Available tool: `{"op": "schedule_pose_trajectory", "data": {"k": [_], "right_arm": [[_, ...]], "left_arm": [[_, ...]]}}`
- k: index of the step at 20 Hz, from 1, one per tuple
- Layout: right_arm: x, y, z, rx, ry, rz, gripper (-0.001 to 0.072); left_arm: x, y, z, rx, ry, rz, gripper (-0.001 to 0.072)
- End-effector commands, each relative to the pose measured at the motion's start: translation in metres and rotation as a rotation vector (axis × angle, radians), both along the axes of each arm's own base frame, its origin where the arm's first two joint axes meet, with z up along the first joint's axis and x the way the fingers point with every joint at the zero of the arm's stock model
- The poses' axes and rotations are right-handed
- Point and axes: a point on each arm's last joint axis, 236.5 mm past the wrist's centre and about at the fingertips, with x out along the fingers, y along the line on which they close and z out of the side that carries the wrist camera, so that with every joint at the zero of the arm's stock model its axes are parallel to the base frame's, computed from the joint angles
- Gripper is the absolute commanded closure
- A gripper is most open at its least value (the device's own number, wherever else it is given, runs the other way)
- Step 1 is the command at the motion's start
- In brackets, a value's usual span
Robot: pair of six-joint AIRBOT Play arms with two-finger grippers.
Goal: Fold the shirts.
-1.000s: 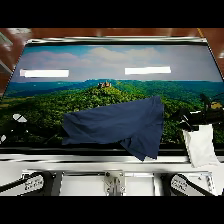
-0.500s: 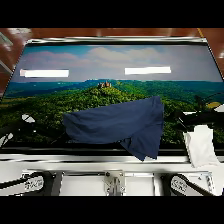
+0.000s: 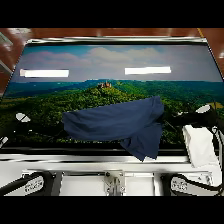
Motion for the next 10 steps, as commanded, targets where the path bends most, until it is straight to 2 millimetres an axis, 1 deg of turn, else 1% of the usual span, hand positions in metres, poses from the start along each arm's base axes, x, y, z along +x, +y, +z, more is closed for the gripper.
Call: {"op": "schedule_pose_trajectory", "data": {"k": [1,4,5,6,7,8,9,10], "right_arm": [[0.016,-0.014,-0.011,-0.043,-0.039,-0.055,0.0029],[0.013,-0.026,-0.001,-0.021,-0.032,-0.042,0.0028],[0.011,-0.029,-0.001,-0.02,-0.028,-0.051,0.0029],[0.011,-0.029,-0.005,-0.018,-0.019,-0.054,0.0029],[0.009,-0.025,-0.012,-0.006,0.001,-0.048,0.0029],[0.006,-0.019,-0.02,0.004,0.027,-0.034,0.003],[0.004,-0.012,-0.028,0.015,0.049,-0.021,0.0048],[0.003,-0.006,-0.035,0.016,0.062,-0.009,0.0219]], "left_arm": [[0.005,0.0,0.016,0.005,-0.059,-0.004,0.0662],[0.006,0.0,0.023,0.008,-0.081,0.0,0.0663],[0.005,-0.001,0.024,0.004,-0.075,0.004,0.0663],[0.003,-0.002,0.026,0.0,-0.072,-0.002,0.0663],[0.002,-0.002,0.027,-0.002,-0.074,-0.005,0.0663],[0.003,-0.002,0.029,0.0,-0.082,-0.005,0.0663],[0.004,-0.002,0.032,0.002,-0.092,-0.006,0.0663],[0.006,-0.002,0.034,0.004,-0.103,-0.006,0.0662]]}}
